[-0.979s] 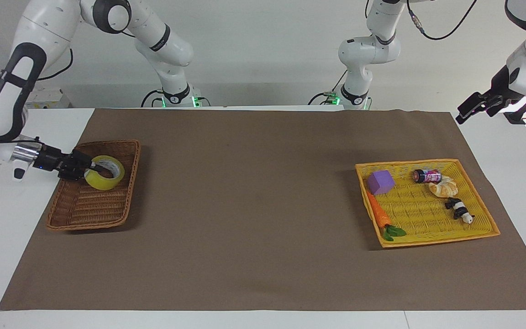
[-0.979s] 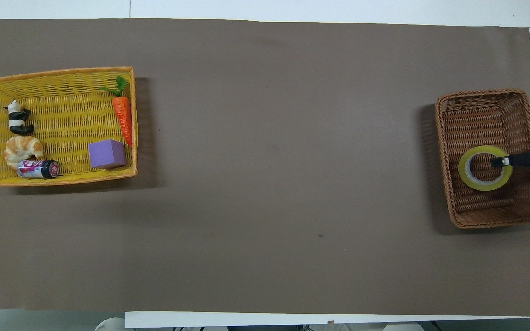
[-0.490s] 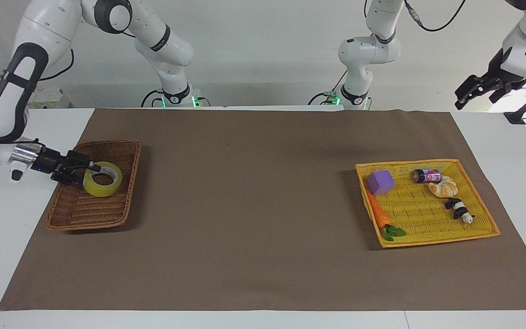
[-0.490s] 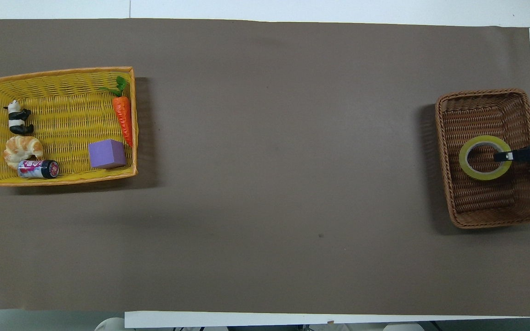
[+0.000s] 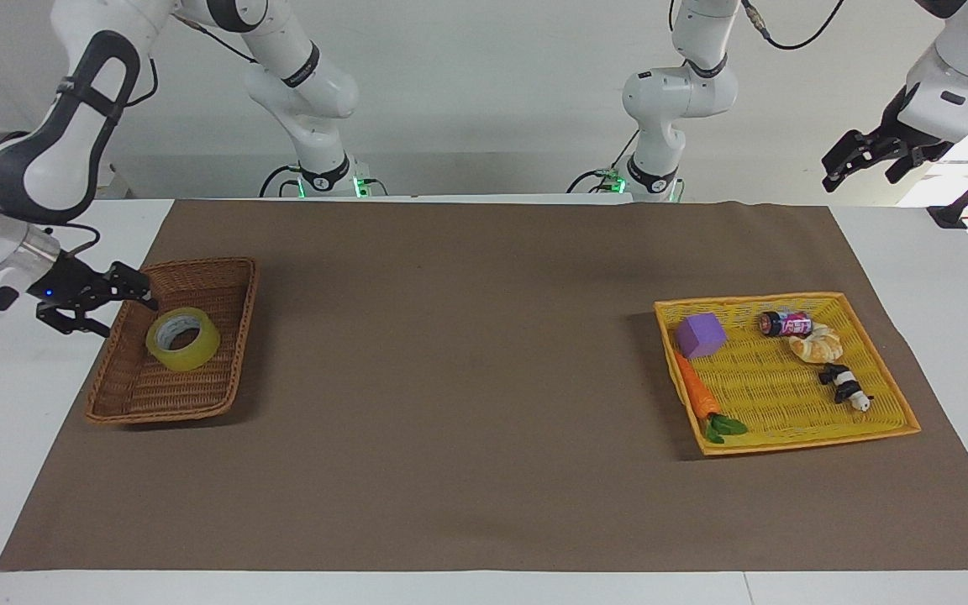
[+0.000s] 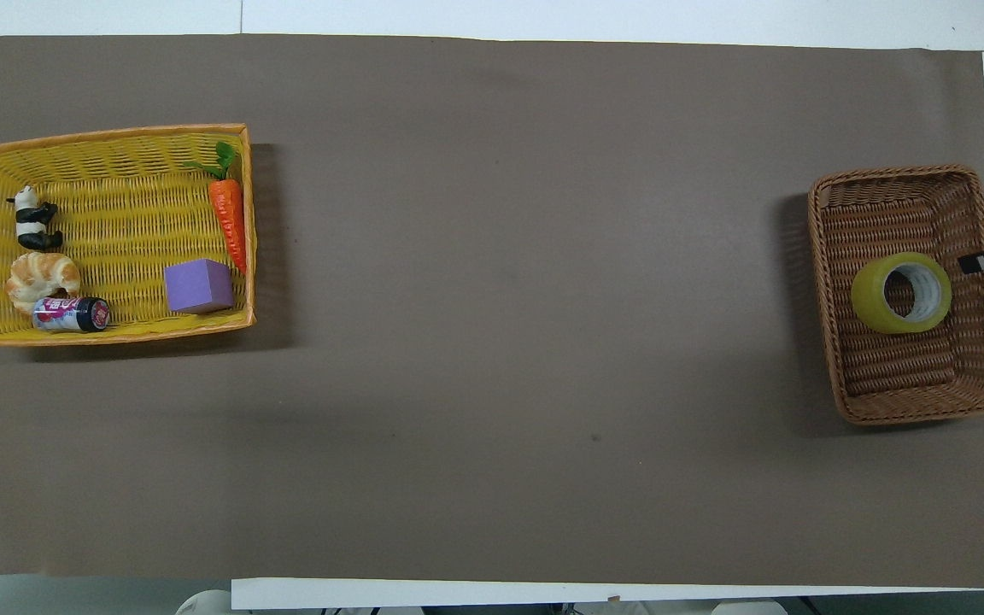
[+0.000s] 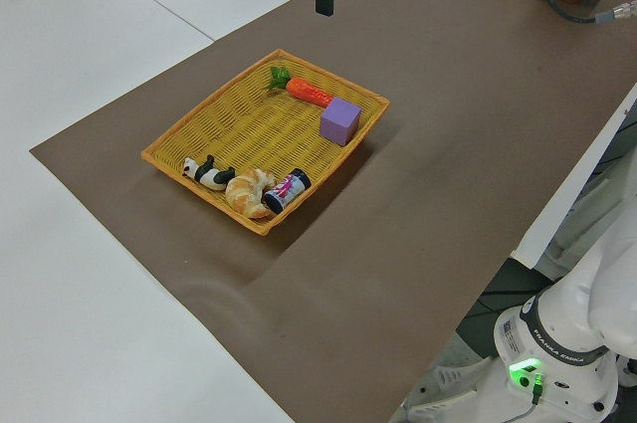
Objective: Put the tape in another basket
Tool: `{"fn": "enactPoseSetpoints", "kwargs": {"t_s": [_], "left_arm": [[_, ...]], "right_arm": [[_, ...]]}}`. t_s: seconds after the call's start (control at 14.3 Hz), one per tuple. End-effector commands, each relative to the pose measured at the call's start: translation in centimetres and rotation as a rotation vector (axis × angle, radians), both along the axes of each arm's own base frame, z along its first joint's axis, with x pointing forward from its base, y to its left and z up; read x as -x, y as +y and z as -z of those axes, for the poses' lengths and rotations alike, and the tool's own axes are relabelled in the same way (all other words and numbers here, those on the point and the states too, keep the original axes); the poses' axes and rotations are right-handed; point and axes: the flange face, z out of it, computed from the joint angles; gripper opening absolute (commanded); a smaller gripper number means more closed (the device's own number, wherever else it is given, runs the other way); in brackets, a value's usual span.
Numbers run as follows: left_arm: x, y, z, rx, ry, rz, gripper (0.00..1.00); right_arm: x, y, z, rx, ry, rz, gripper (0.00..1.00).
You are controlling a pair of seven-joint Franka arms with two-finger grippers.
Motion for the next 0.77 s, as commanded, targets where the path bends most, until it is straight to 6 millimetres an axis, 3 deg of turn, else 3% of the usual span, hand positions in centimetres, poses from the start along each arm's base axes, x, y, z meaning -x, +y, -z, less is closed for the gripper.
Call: {"fn": "enactPoseSetpoints", "kwargs": {"t_s": [0.0, 0.28, 0.42, 0.7], "left_arm": [[0.5, -1.1, -0.5, 0.008, -0.023, 0.046, 1.0], [0.8, -1.4, 0.0, 0.033, -0.009, 0.052, 1.0], [1.0, -1.6, -0.1, 0.033, -0.009, 0.055, 1.0], [1.1, -1.0, -0.2, 0.033, -0.012, 0.041, 1.0]], "right_arm": [[1.6, 3.9, -5.4, 0.06, -0.007, 0.136, 0.99], [4.5, 9.6, -11.8, 0.228, 0.122, 0.289, 0.99], [5.3, 9.9, -14.5, 0.229, 0.161, 0.298, 0.99], [5.5, 9.9, -15.3, 0.232, 0.153, 0.3, 0.99]]}}
